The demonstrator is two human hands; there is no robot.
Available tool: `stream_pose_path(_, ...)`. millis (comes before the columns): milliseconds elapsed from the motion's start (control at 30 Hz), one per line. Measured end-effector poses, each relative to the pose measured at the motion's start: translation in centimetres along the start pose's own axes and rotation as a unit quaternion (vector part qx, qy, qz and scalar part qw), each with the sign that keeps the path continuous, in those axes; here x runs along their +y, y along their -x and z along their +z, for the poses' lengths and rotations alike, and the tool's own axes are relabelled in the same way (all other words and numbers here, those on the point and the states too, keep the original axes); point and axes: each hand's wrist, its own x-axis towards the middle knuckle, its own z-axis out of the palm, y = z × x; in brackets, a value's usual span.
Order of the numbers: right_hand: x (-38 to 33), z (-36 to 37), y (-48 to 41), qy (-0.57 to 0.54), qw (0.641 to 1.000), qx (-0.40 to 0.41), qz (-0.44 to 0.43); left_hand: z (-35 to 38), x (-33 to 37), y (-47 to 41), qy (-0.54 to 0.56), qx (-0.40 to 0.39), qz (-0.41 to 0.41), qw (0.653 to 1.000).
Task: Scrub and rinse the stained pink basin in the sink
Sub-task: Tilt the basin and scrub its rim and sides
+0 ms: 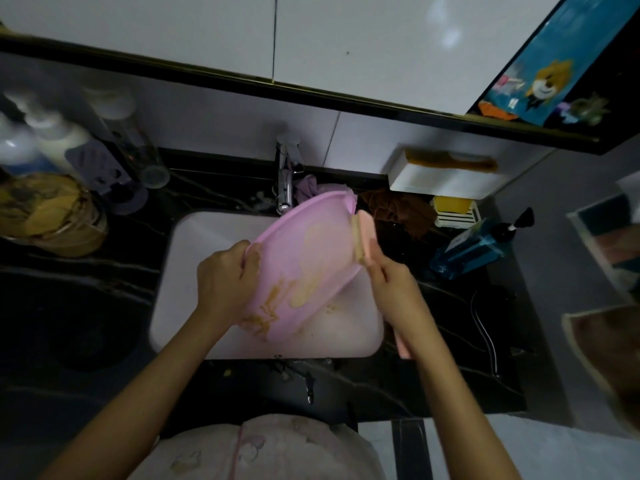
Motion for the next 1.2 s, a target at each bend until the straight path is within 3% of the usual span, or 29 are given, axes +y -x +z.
stream_pose_path(100, -2.0, -0.6, 1.9, 0.21, 0.969, -0.053, -0.117, 0.1, 0.6, 0.0, -0.027, -0.015, 0.039, 0.999)
stream_pose_path(167, -1.9, -1.7, -0.1, 0.267, 0.962, -0.017, -0.054, 0.4, 1.0, -0.1, -0.033, -0.013, 0.051, 0.998)
stream_pose_path(233, -2.1, -1.6, -0.9, 0.246, 0.969, 0.007, 0.014, 0.7, 1.6, -0.1, -0.035, -0.012, 0.064, 0.997)
stream_pose_path(267, -2.4, -0.9, -0.3, 0.24, 0.971, 0.01, 0.008, 0.9, 1.9, -0.1, -0.038, -0.013, 0.07, 0.997)
stream_pose_path(400, -3.3, 2.0, 4.4, 0.233, 0.965, -0.051, -0.111, 1.3, 2.3, -0.2, -0.047, -0.012, 0.064, 0.997)
stream_pose_path(500, -2.2, 0.6, 0.2, 0.158, 0.987, 0.021, -0.019, 1.2, 2.4, -0.6, -0.04, -0.01, 0.067, 0.997)
stream_pose_path(567, -2.9, 1.2, 0.1, 0.096, 0.994, 0.047, -0.001, 1.3, 2.7, -0.7, -0.039, -0.016, 0.064, 0.997)
stream_pose_path(700, -2.9, 3.6, 5.4, 0.153, 0.984, -0.03, -0.091, 0.8, 2.1, -1.0, -0.04, -0.012, 0.046, 0.998)
stream_pose_path(800, -1.5, 1.4, 0.5, 0.161, 0.986, 0.037, 0.024, 1.1, 2.5, -0.8, -0.035, -0.023, 0.058, 0.997)
stream_pose_path(867, -2.3, 1.0, -0.7, 0.132, 0.988, 0.071, 0.045, 1.4, 3.1, -0.5, -0.039, -0.03, 0.061, 0.997)
stream_pose_path(1000, -3.4, 4.5, 5.7, 0.167, 0.98, -0.064, -0.088, 0.8, 2.2, -1.2, -0.043, -0.02, 0.039, 0.998)
stream_pose_path(1067, -2.8, 4.2, 6.7, 0.18, 0.973, -0.087, -0.115, 0.4, 1.8, -1.8, -0.053, -0.027, 0.032, 0.998)
stream_pose_path(1200, -1.5, 1.5, 3.2, 0.078, 0.991, 0.044, -0.094, 0.1, 1.6, -2.3, -0.049, -0.038, 0.043, 0.997)
